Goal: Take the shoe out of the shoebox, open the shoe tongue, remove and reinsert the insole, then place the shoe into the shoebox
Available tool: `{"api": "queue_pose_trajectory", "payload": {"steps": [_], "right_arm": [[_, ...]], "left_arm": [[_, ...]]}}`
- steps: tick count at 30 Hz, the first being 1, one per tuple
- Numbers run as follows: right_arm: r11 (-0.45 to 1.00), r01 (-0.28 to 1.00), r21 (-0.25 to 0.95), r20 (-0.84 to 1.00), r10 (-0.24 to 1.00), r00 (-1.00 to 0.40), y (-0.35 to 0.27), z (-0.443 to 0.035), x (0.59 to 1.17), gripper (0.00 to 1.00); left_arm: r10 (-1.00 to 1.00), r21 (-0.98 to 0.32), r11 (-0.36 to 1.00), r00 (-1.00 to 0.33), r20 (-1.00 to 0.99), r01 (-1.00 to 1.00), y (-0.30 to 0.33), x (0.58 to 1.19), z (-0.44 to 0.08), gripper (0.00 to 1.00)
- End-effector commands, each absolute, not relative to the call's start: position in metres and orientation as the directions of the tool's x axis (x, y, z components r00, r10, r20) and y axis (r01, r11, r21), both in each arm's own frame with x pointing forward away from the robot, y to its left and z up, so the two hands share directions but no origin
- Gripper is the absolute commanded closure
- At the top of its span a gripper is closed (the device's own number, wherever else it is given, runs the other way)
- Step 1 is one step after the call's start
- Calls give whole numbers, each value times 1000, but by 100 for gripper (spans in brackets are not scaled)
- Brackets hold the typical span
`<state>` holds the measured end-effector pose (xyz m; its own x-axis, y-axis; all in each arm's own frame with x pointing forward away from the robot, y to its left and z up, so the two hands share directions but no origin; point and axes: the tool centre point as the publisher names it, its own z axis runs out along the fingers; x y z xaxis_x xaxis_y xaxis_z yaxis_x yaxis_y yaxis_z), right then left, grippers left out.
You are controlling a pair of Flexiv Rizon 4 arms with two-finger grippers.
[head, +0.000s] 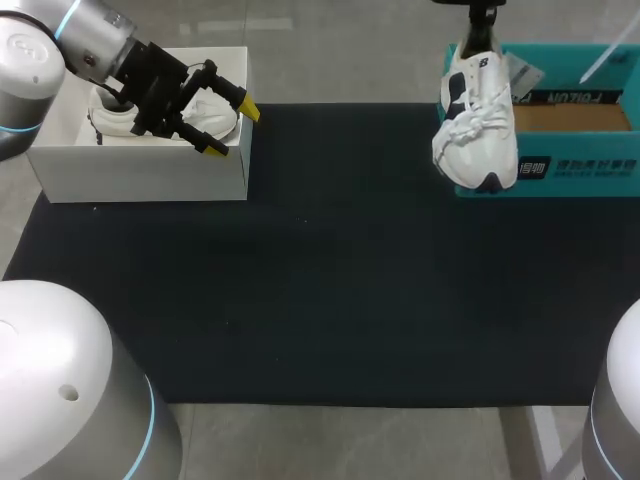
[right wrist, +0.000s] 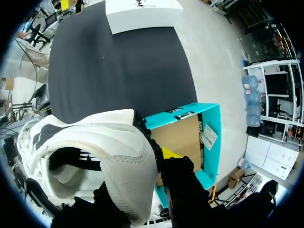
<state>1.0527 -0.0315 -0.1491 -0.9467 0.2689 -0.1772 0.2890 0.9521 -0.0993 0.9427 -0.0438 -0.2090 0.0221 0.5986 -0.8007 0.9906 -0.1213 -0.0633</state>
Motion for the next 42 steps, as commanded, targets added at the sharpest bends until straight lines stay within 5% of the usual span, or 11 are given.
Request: {"api": "queue_pose_trajectory", "payload": {"steps": [1,19,38,42], "right_arm": [[947,313,-77,-155,299,-942,-57,-147,1062,100],[921,322,-220,-144,296,-944,-216,-171,1112,100],[917,340,-210,-169,309,-936,-232,-173,1112,100],[951,265,-162,-145,243,-959,-264,-174,1111,100]], "left_arm": [[600,-62,-122,24,-800,991,-44,943,-209,0],[600,-62,-122,24,-800,991,-44,943,-209,0],[600,-62,-122,24,-800,991,-44,943,-209,0],[600,-62,-122,24,-800,991,-44,943,-209,0]]}}
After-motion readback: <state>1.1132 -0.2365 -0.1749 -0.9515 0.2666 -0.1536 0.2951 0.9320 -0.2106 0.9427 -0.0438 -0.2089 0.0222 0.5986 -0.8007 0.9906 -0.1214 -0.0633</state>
